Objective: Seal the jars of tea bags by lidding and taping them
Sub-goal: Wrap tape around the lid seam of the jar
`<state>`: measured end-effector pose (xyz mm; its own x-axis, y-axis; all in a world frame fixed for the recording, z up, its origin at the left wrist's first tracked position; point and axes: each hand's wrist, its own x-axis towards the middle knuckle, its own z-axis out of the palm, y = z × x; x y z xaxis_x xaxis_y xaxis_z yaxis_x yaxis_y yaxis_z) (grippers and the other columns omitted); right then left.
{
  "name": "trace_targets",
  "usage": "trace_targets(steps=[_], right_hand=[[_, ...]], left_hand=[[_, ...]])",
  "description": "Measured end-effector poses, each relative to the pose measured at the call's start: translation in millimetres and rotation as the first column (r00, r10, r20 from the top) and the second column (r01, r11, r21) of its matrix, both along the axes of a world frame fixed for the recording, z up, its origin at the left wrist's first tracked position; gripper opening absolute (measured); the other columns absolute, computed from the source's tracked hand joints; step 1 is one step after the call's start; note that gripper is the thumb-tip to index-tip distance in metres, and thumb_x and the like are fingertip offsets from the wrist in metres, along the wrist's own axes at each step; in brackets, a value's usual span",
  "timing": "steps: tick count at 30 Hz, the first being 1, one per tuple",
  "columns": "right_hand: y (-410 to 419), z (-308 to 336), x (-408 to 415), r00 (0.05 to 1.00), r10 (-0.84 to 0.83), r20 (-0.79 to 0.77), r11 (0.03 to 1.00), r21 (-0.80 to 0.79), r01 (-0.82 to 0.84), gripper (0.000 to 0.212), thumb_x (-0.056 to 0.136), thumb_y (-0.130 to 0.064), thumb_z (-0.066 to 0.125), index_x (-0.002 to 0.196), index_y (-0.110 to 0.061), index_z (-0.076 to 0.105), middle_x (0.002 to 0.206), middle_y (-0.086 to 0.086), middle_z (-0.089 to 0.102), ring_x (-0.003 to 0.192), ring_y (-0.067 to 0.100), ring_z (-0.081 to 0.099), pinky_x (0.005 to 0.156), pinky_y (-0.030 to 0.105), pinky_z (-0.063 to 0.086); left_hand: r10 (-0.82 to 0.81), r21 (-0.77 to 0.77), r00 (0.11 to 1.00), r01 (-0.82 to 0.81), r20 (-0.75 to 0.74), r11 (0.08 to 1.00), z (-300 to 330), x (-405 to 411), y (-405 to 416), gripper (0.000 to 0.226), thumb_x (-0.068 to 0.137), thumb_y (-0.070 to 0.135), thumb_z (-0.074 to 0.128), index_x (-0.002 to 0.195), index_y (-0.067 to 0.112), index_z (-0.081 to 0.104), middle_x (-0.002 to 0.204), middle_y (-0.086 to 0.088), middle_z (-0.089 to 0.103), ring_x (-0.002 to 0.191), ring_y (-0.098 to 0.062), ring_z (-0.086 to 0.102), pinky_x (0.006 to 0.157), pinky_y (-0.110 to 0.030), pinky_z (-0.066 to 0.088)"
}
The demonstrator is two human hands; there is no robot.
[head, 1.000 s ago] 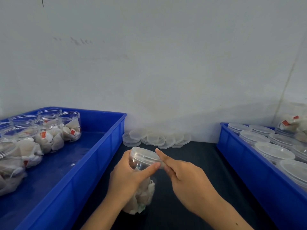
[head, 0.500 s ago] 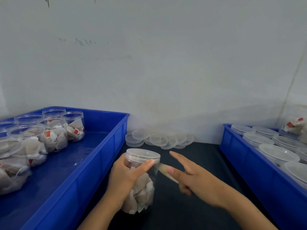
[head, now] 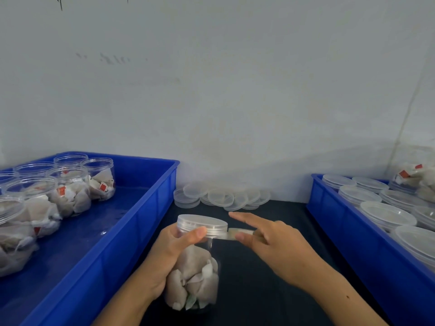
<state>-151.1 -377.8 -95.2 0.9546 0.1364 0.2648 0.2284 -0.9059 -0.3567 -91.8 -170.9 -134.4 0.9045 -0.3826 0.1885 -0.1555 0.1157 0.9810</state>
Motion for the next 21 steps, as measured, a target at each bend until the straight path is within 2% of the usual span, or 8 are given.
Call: trace_targets(steps=[2,4,6,10,13,15,18,21], right_hand=[[-0.7,-1.4,1.3,1.000,0.009,-0.009,1.000,0.020,-0.008,0.044,0.094,-0.057,0.039,0.137,-0.062,0.030,0.054,-0.023,0.050,0.054,-0.005,0.047,0.051,0.013,0.030],[0.3,-2.1,1.8,1.000,0.014,0.003,1.000,0.017,-0.015,0.042,0.094,-0.057,0.040,0.136,-0.063,0.032,0.056,-0.031,0.050,0.057,-0.009,0.047,0.053,0.013,0.030],[1.7,-2.7,1.2,1.000,0.019,0.020,1.000,0.003,-0.019,0.040,0.095,-0.055,0.040,0.134,-0.063,0.035,0.058,-0.043,0.046,0.060,-0.014,0.047,0.053,0.013,0.030],[4.0,-1.2,-2.2,0.997,0.033,0.076,0.999,-0.044,-0.030,0.037,0.096,-0.054,0.039,0.132,-0.062,0.041,0.061,-0.049,0.043,0.065,-0.017,0.047,0.053,0.012,0.031],[6.4,-0.2,-2.8,0.995,0.034,0.096,0.998,-0.057,-0.028,0.036,0.096,-0.053,0.038,0.131,-0.059,0.044,0.061,-0.054,0.038,0.068,-0.024,0.044,0.055,0.010,0.034],[7.3,-2.6,-2.0,0.993,0.046,0.106,0.998,-0.054,-0.040,0.039,0.093,-0.058,0.034,0.132,-0.061,0.042,0.062,-0.049,0.043,0.067,-0.016,0.047,0.055,0.011,0.034],[7.4,-6.8,-1.3,0.990,0.053,0.130,0.998,-0.040,-0.048,0.046,0.087,-0.065,0.025,0.131,-0.066,0.037,0.062,-0.034,0.048,0.063,-0.003,0.046,0.055,0.016,0.033],[7.2,-9.8,0.8,0.992,0.052,0.113,0.999,-0.017,-0.051,0.041,0.092,-0.061,0.029,0.131,-0.066,0.037,0.061,-0.033,0.048,0.061,-0.003,0.045,0.053,0.016,0.031]], left_hand=[[-0.007,0.015,1.000,0.008,-0.026,1.000,-0.9,2.2,0.7,0.094,0.024,0.076,0.082,0.098,0.018,0.073,0.093,0.000,0.076,0.084,-0.008,0.071,0.070,-0.017,0.050],[-0.025,0.025,0.999,0.026,-0.043,0.999,-0.6,2.3,1.6,0.100,0.021,0.075,0.081,0.102,0.019,0.067,0.092,0.004,0.076,0.084,-0.006,0.071,0.068,-0.016,0.050],[-0.049,0.026,0.998,0.050,-0.051,0.998,-0.8,2.5,2.1,0.100,0.021,0.075,0.082,0.103,0.020,0.067,0.093,0.004,0.076,0.084,-0.006,0.071,0.070,-0.018,0.050],[-0.087,0.004,0.995,0.087,-0.052,0.996,-0.7,1.5,3.7,0.086,0.027,0.072,0.084,0.096,0.021,0.073,0.094,-0.003,0.076,0.085,-0.011,0.071,0.064,-0.014,0.053],[-0.098,0.008,0.994,0.099,-0.039,0.995,-0.7,1.4,3.4,0.093,0.029,0.073,0.083,0.102,0.018,0.070,0.095,-0.004,0.076,0.087,-0.011,0.071,0.066,-0.014,0.053],[-0.123,-0.015,0.992,0.123,-0.042,0.992,-1.7,0.2,2.2,0.094,0.028,0.073,0.083,0.102,0.016,0.072,0.094,-0.005,0.076,0.086,-0.012,0.071,0.067,-0.015,0.053],[-0.157,-0.082,0.986,0.152,-0.057,0.985,-4.0,-3.2,-0.2,0.082,0.026,0.071,0.086,0.093,0.024,0.078,0.089,-0.004,0.076,0.080,-0.011,0.072,0.064,-0.016,0.054],[-0.077,-0.108,0.996,0.071,-0.046,0.992,-7.9,-3.8,-1.7,0.105,0.025,0.070,0.086,0.111,0.015,0.064,0.094,-0.004,0.074,0.083,-0.014,0.072,0.064,-0.017,0.054]])
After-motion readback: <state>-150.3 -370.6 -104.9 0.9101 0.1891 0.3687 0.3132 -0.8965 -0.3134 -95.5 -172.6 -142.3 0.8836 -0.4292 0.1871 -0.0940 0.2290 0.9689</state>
